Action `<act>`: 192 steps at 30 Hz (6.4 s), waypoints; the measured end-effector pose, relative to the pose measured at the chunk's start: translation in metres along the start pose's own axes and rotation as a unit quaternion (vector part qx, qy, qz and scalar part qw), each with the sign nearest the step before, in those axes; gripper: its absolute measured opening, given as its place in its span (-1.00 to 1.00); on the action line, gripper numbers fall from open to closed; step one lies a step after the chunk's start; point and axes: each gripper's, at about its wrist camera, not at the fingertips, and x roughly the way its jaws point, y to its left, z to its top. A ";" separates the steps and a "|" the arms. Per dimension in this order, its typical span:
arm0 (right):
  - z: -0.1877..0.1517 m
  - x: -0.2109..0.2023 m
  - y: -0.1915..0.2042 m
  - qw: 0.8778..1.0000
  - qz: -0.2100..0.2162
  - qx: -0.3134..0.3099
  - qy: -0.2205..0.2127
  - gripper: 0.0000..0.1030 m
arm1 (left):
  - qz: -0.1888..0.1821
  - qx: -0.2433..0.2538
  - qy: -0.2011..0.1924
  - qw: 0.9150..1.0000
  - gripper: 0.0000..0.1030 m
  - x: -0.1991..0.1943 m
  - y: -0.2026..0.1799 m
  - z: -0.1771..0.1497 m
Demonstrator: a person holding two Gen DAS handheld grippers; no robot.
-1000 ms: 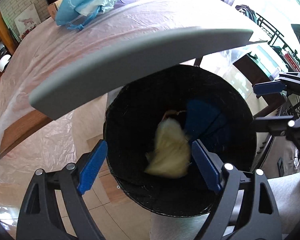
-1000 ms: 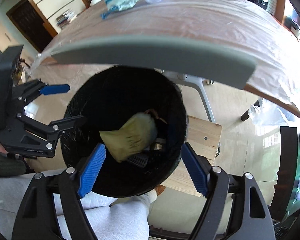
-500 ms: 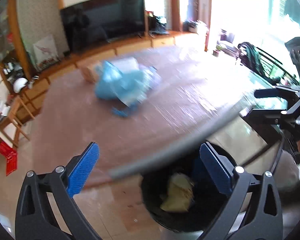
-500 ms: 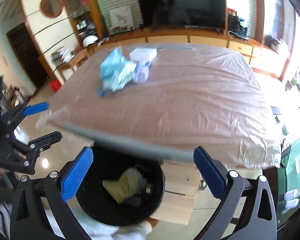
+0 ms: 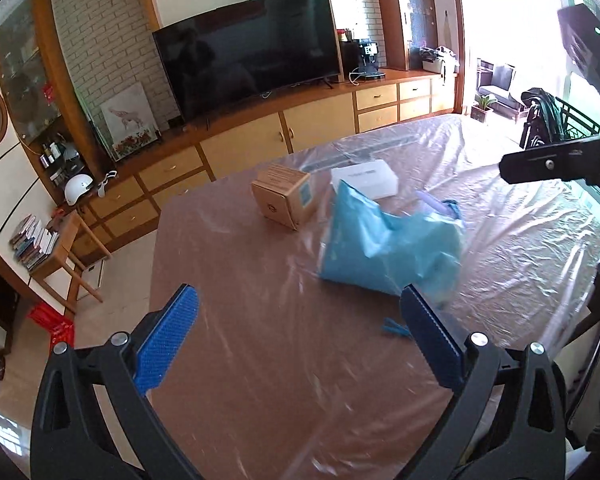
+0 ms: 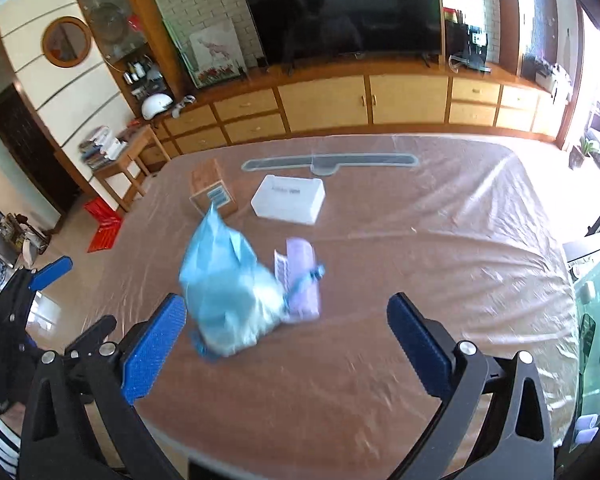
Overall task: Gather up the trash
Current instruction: 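Move both tools back toward the boxes on the table, then grasp the white plastic box with the right tool while the left tool grasps the cardboard box, then carry the white box and cardboard box with both tools over the bin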
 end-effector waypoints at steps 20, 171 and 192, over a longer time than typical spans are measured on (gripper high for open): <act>0.094 0.171 0.007 0.987 -0.021 0.099 0.126 0.82 | -0.051 0.069 0.025 0.996 0.97 0.133 0.033 0.054; -0.202 -0.016 -0.089 0.937 0.203 0.181 0.218 0.58 | -0.129 -0.020 0.104 0.986 0.14 -0.060 -0.141 -0.121; -0.217 -0.004 -0.060 0.973 0.123 0.051 0.190 0.58 | -0.117 -0.021 0.140 0.983 0.14 -0.045 -0.148 -0.142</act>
